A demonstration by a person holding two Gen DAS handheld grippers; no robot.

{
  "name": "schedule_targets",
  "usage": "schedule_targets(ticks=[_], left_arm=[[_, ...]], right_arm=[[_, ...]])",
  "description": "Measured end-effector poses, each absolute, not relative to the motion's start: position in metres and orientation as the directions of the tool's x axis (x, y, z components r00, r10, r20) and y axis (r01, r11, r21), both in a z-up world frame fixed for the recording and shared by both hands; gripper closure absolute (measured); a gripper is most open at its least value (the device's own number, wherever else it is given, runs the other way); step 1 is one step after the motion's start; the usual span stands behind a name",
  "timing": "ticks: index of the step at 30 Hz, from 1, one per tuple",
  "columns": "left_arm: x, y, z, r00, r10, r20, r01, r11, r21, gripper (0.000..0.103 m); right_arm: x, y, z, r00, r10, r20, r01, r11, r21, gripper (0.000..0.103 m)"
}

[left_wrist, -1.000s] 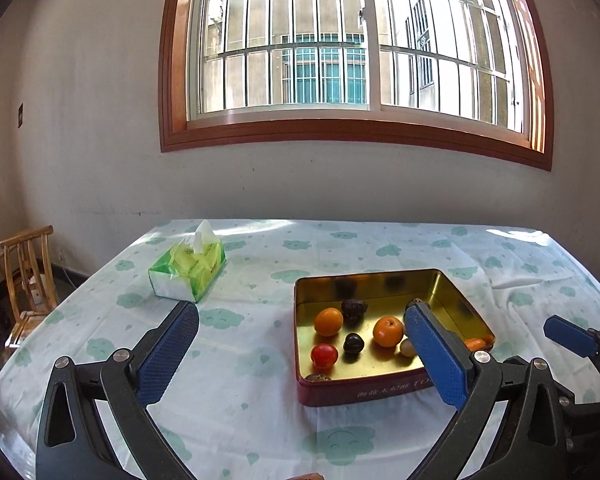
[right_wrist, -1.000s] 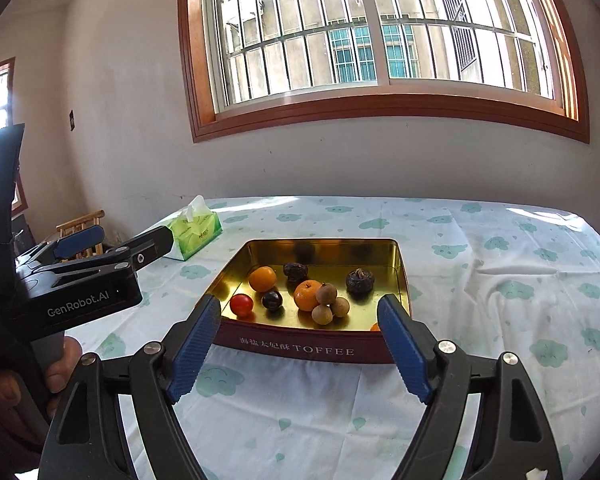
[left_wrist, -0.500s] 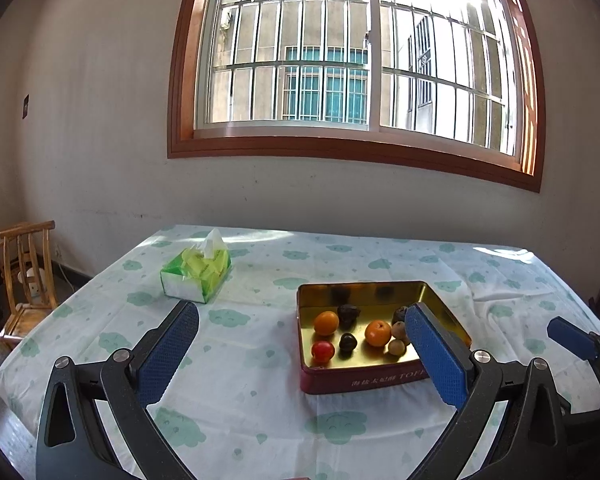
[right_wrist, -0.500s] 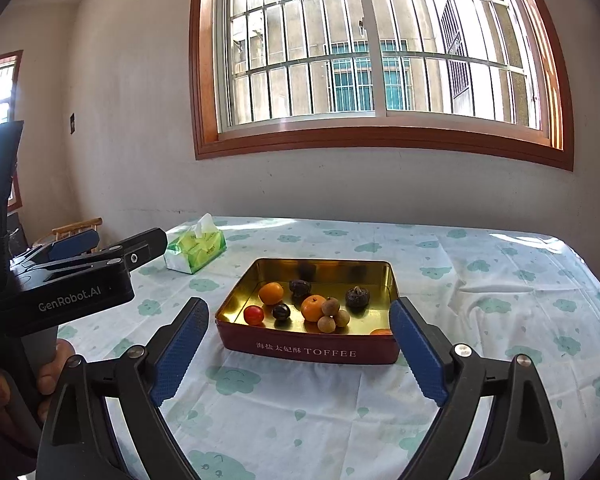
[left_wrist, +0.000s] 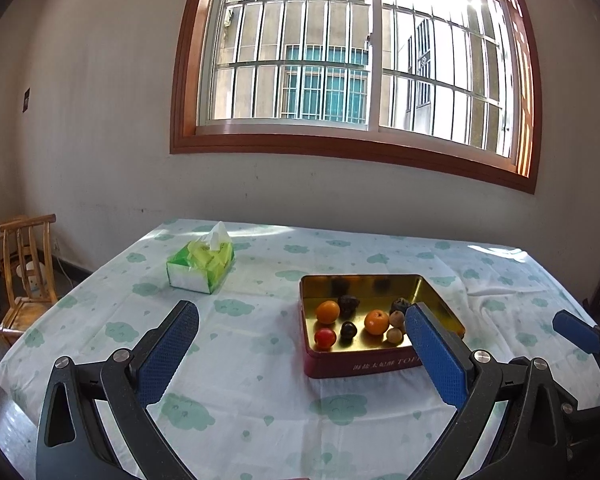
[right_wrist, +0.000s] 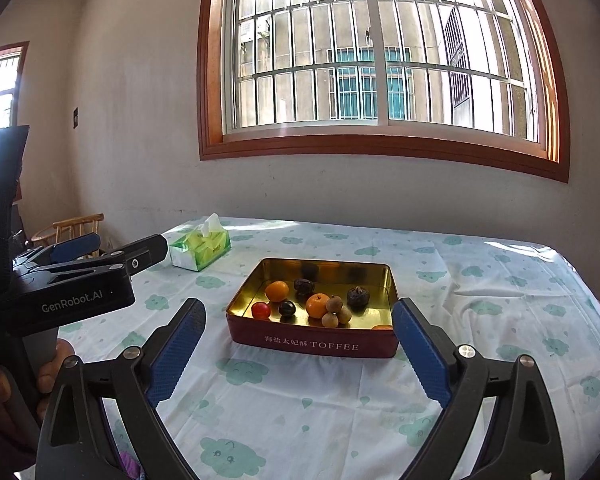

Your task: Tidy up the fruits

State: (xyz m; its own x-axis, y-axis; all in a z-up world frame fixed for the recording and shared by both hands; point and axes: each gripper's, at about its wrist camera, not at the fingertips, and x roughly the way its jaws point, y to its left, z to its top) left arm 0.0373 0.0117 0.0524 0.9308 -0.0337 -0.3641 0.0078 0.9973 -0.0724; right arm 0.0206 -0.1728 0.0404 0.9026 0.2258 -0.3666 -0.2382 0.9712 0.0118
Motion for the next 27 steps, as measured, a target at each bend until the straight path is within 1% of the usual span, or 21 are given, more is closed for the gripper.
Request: schedule_targets(ticks=[9, 27], left_arm=[[0.033, 0.017, 0.052, 0.932, -0.027, -0.362, -0.003, 0.997, -0.083, 0.001], [0.031, 0.017, 0.048, 0.932, -0.028, -0.36, -0.002, 0.997, -0.081, 0.001]], right_arm=[[0.013, -0.162, 0.045, 0.912, 0.221, -0.345, -0.242, 0.97, -0.02, 0.006], [0.015, -0.163, 0.045, 0.928, 0.136, -0.348, -0.151, 0.988, -0.017, 0.003]])
